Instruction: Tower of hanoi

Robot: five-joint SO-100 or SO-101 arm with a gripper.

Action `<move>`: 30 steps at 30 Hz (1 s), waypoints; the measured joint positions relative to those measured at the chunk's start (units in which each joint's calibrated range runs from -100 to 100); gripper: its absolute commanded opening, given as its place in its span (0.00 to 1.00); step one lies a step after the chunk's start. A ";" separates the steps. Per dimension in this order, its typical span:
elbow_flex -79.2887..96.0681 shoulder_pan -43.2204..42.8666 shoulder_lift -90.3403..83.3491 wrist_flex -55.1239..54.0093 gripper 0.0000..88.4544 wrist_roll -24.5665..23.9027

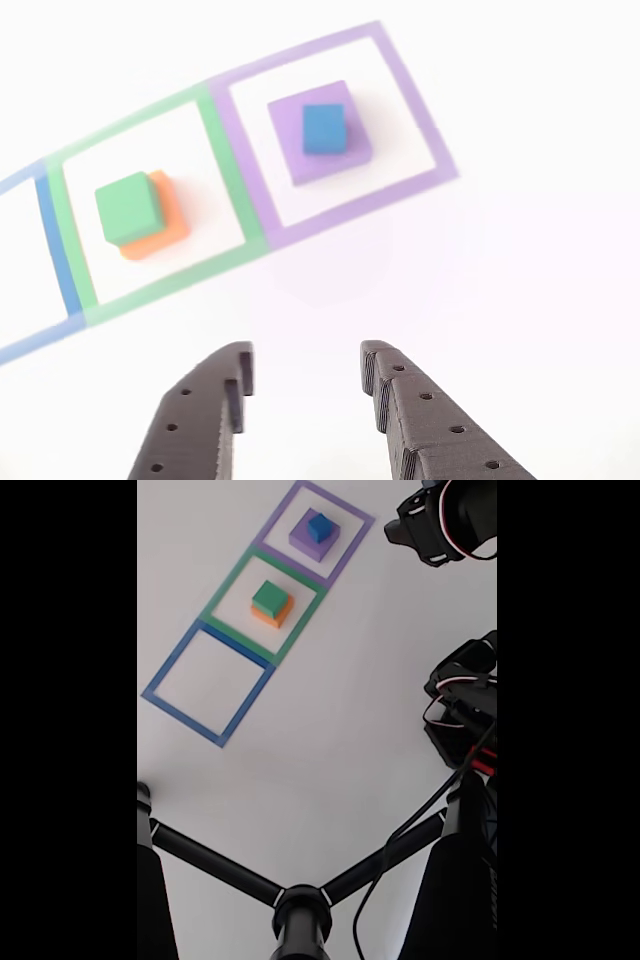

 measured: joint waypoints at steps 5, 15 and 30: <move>13.58 2.62 -1.27 -12.52 0.28 0.00; 47.43 6.06 0.93 -56.50 0.39 -0.59; 60.92 6.14 24.91 -105.54 0.38 0.00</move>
